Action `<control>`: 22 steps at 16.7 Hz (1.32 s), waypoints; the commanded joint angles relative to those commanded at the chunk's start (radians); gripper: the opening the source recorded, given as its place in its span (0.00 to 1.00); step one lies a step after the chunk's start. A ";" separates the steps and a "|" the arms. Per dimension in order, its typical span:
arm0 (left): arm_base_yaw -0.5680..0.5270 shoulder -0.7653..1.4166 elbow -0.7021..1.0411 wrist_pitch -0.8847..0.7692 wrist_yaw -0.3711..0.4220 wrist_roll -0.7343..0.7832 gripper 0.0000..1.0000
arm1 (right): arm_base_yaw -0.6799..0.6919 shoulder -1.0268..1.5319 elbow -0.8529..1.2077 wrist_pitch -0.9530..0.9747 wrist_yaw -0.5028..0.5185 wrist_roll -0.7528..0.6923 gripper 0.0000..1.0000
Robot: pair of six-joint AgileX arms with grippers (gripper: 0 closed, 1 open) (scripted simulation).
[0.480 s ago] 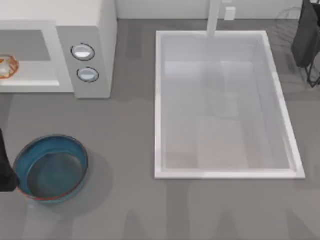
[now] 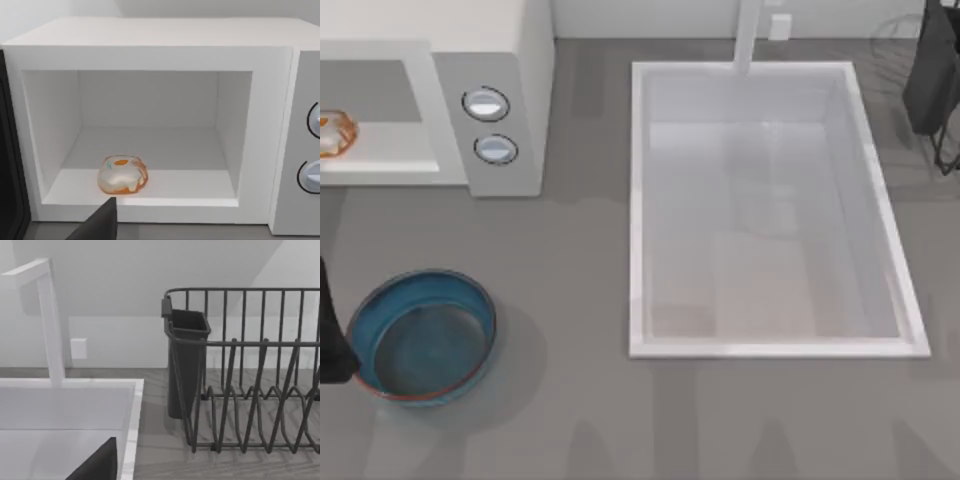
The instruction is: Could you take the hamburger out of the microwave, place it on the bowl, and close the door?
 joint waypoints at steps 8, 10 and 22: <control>0.000 0.000 0.000 0.000 0.000 0.000 1.00 | 0.000 0.000 0.000 0.000 0.000 0.000 1.00; 0.000 0.000 0.000 0.000 0.000 0.000 1.00 | 0.000 0.000 0.000 0.000 0.000 0.000 1.00; 0.016 0.201 0.082 0.090 0.018 0.007 1.00 | 0.000 0.000 0.000 0.000 0.000 0.000 1.00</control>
